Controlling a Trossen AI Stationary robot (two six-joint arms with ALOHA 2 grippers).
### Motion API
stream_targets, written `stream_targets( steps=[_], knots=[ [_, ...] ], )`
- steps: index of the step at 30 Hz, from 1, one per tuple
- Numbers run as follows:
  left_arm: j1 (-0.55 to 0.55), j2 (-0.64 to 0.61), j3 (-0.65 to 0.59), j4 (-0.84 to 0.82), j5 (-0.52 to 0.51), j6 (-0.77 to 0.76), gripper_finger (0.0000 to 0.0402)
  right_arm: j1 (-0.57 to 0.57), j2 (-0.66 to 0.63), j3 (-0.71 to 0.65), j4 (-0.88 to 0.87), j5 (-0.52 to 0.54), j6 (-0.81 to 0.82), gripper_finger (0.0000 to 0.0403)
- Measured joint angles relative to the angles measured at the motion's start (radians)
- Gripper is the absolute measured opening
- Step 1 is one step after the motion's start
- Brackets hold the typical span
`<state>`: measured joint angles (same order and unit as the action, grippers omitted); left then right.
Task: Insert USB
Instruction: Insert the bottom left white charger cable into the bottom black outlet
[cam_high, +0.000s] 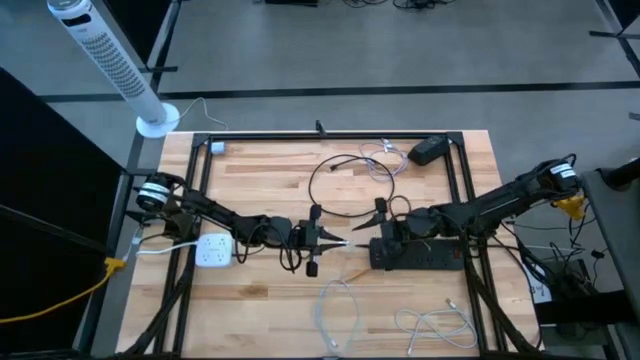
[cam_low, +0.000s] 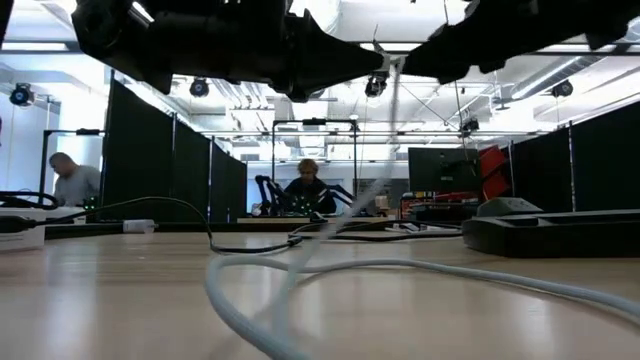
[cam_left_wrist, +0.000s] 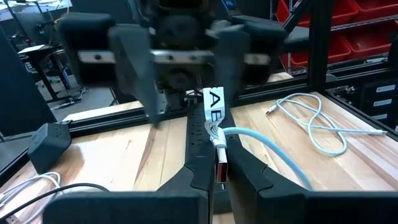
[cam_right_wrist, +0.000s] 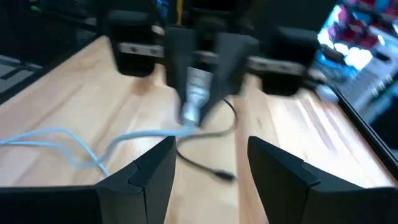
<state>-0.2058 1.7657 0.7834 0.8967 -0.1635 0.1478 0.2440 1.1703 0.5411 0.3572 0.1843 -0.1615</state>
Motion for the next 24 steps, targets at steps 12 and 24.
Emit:
stream_targets(
  steps=[12, 24],
  knots=[
    [0.000, 0.000, 0.000, -0.001, -0.008, 0.000, 0.0014, 0.013, 0.110, 0.000, 0.153, -0.009, 0.094, 0.0196],
    [0.000, 0.000, 0.000, 0.001, -0.011, 0.000, 0.0014, 0.027, 0.251, -0.001, 0.337, -0.008, 0.066, 0.0162]
  ],
)
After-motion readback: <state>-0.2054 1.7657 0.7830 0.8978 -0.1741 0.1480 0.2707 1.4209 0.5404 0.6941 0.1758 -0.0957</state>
